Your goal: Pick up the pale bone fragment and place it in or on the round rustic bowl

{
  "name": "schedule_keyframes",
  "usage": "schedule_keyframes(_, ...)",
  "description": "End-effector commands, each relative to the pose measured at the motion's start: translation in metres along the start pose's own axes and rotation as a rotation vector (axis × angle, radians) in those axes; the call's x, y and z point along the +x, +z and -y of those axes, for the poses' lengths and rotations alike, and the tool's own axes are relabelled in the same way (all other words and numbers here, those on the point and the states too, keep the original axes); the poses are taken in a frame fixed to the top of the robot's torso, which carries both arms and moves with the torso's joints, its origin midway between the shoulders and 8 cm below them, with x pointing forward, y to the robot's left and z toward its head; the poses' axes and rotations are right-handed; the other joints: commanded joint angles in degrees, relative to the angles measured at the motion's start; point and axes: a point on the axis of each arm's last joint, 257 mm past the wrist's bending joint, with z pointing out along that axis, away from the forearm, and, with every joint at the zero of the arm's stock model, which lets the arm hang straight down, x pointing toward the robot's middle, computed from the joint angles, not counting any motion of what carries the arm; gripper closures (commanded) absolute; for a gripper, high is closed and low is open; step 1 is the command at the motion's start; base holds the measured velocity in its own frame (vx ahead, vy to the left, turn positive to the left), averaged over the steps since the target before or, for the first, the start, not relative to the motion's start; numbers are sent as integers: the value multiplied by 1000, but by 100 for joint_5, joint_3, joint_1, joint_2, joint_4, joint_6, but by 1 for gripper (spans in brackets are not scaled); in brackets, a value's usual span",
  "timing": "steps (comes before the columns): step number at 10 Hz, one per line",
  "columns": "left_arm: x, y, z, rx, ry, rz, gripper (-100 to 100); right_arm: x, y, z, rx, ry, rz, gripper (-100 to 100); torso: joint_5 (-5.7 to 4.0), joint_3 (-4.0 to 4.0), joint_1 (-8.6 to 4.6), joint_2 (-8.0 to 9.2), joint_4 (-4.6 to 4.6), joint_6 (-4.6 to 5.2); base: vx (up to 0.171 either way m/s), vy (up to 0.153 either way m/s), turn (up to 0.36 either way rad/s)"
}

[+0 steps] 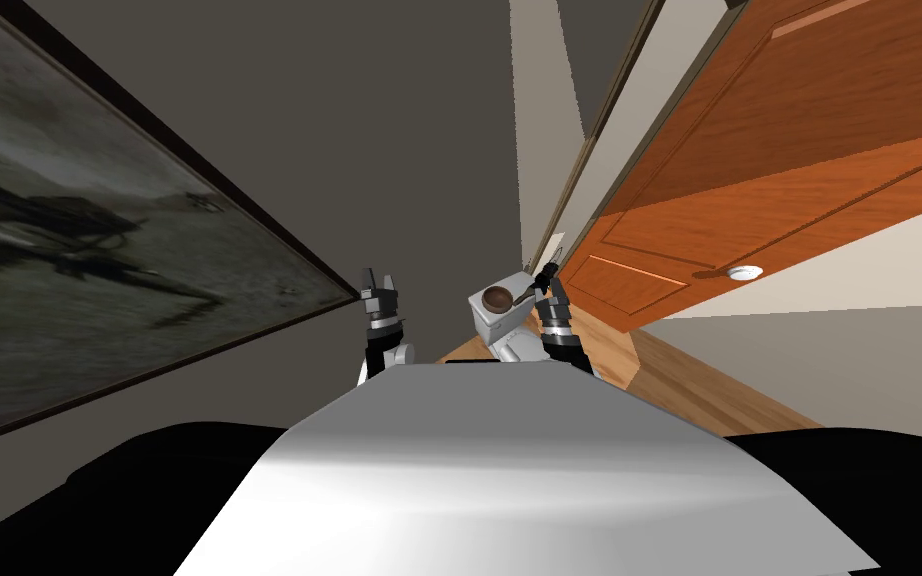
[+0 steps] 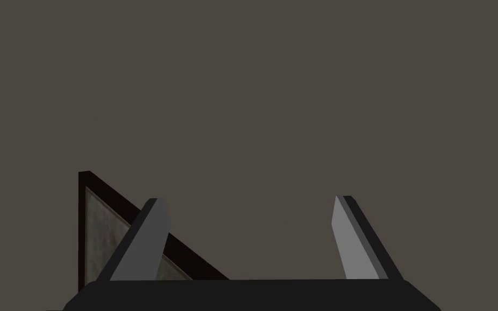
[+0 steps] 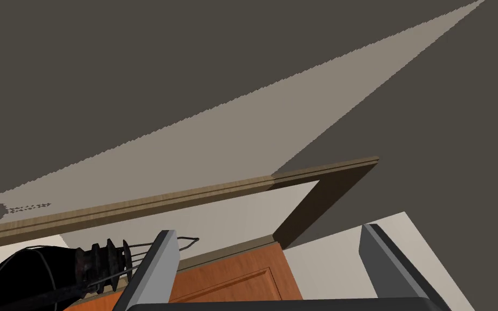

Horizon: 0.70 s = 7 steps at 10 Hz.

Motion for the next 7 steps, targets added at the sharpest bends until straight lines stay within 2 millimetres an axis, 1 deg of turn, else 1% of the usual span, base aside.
schedule_keyframes(1, 0, 0, 0, 0, 0, 0, 0, 0, 0, 0, 0, 0, 0, -100, 0, 0, 0, 0, 0, 0, 0, 0, 0)
schedule_keyframes(3, 0, 0, 0, 0, 0, 0, 0, 0, 0, 0, 0, 0, 0, -100, 1, -1, 4, -3, 0, 1, 6, 6, -20)
schedule_keyframes(4, 0, 0, 0, 0, 0, 0, 0, 10, 3, 2, 10, -60, -52, -100, 0, -1, 2, -2, 0, 0, -11, -11, 37)
schedule_keyframes(7, 0, 0, 0, 0, 0, 0, 0, 24, 8, 4, 18, -156, -130, -100, -1, 2, -6, 3, 1, -1, -14, -15, 46)
